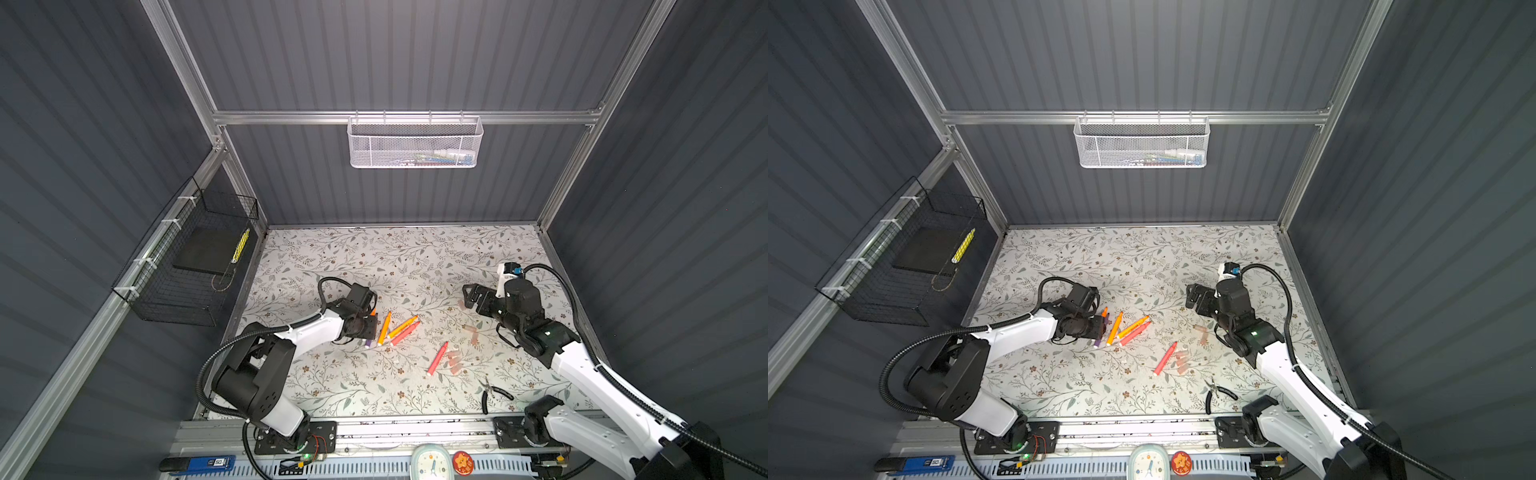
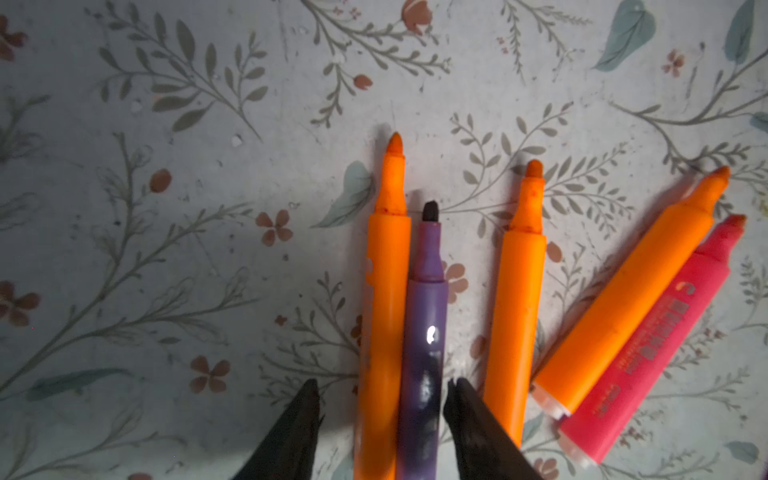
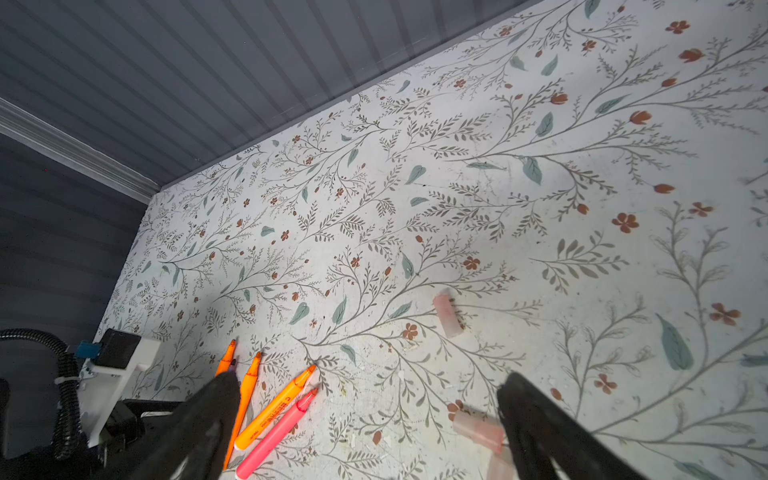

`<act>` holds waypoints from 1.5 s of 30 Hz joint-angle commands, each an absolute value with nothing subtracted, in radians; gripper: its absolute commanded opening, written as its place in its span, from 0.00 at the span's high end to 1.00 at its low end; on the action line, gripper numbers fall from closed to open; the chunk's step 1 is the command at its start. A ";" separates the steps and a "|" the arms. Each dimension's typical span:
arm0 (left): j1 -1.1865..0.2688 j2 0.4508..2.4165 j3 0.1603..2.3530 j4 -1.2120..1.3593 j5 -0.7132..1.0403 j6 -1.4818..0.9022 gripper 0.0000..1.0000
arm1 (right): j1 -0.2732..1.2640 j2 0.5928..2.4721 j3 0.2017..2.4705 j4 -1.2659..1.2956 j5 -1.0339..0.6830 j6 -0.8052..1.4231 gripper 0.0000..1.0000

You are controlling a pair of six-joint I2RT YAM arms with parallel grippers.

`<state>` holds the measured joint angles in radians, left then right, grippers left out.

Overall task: Insert the pens into the pen caps
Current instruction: 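Move the left gripper over the orange marker while the right gripper hovers, then close the left gripper on the orange marker and lift it upright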

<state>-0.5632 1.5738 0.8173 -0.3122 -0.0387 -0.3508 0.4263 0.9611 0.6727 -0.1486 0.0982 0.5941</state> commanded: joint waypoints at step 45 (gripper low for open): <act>-0.553 1.607 0.871 -0.433 -0.249 -0.418 0.33 | 0.439 0.934 0.704 -0.163 0.100 0.581 0.01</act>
<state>-0.5613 1.5806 0.8337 -0.3908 -0.2317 -0.4023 0.4343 0.9344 0.6739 -0.1497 0.0975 0.5938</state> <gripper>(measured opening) 0.675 0.989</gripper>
